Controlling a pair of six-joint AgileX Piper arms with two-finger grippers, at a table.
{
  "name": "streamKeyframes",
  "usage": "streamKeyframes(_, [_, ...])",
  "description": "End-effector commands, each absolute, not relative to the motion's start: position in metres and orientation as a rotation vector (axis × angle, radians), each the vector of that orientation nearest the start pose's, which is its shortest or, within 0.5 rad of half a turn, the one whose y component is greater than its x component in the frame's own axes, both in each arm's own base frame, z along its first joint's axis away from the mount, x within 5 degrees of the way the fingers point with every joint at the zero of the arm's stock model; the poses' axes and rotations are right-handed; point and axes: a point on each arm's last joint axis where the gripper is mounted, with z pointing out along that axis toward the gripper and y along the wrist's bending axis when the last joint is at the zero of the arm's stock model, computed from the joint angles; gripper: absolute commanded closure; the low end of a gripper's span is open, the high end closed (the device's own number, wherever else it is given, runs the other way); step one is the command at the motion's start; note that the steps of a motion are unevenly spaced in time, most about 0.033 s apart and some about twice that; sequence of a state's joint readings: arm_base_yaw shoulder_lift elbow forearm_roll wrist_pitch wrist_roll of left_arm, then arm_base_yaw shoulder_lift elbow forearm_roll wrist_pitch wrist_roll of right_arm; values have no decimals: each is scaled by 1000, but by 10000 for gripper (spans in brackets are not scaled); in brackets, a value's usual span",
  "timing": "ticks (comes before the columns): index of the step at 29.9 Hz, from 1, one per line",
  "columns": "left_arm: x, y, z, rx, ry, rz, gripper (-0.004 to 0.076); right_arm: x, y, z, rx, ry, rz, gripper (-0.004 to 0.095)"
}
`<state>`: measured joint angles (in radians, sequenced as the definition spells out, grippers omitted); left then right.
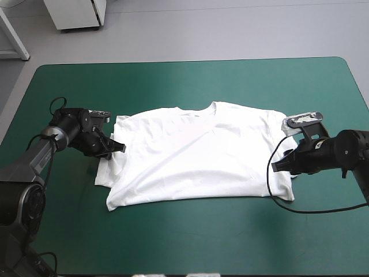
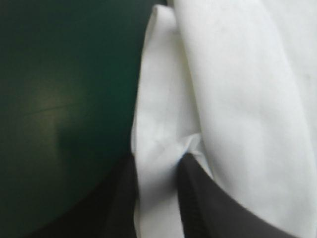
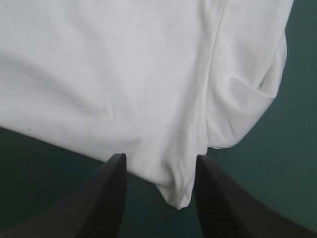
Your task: Fold the cloth
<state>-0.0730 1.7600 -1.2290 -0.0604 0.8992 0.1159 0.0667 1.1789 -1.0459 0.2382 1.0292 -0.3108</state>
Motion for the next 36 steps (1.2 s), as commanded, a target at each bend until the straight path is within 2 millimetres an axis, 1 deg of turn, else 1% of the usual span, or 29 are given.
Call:
streamKeyframes(1, [348,-30,239,209,2823,-84,673,221,34,347,-382,2503,225,494])
streamKeyframes(3, [347,-30,239,213,2827,-84,731,221,34,347,-381,2503,229,494])
streamKeyframes(5, [347,-30,241,215,2834,-85,733,221,34,347,-380,2503,231,494])
streamKeyframes(8, [345,-31,253,207,2836,-111,733,221,34,347,-380,2503,231,494])
streamKeyframes(10, [344,-33,269,199,2809,-136,733,221,35,347,-379,2502,237,494])
streamKeyframes(13, [341,-37,300,192,2759,-190,733,221,35,347,-379,2502,237,494])
streamKeyframes(15, [339,-43,319,207,2721,-265,733,221,35,347,-379,2502,237,494])
streamKeyframes(18, [337,-58,338,259,2682,-320,733,221,35,347,-379,2502,237,494])
streamKeyframes(20, [334,-73,342,313,2674,-348,733,221,35,347,-379,2502,237,494])
streamKeyframes(24, [333,-101,335,388,2681,-370,733,221,35,347,-379,2502,237,494])
streamKeyframes(26, [335,-114,327,419,2698,-382,733,221,35,347,-379,2502,237,494])
streamKeyframes(28, [339,-125,314,452,2725,-376,733,221,35,347,-379,2502,237,494])
streamKeyframes(30, [344,-130,302,473,2754,-356,733,221,35,347,-379,2503,237,494])
streamKeyframes(33, [352,-134,284,484,2794,-334,733,221,35,347,-380,2506,238,494])
streamKeyframes(36, [359,-136,271,484,2813,-330,733,221,35,347,-380,2506,238,494])
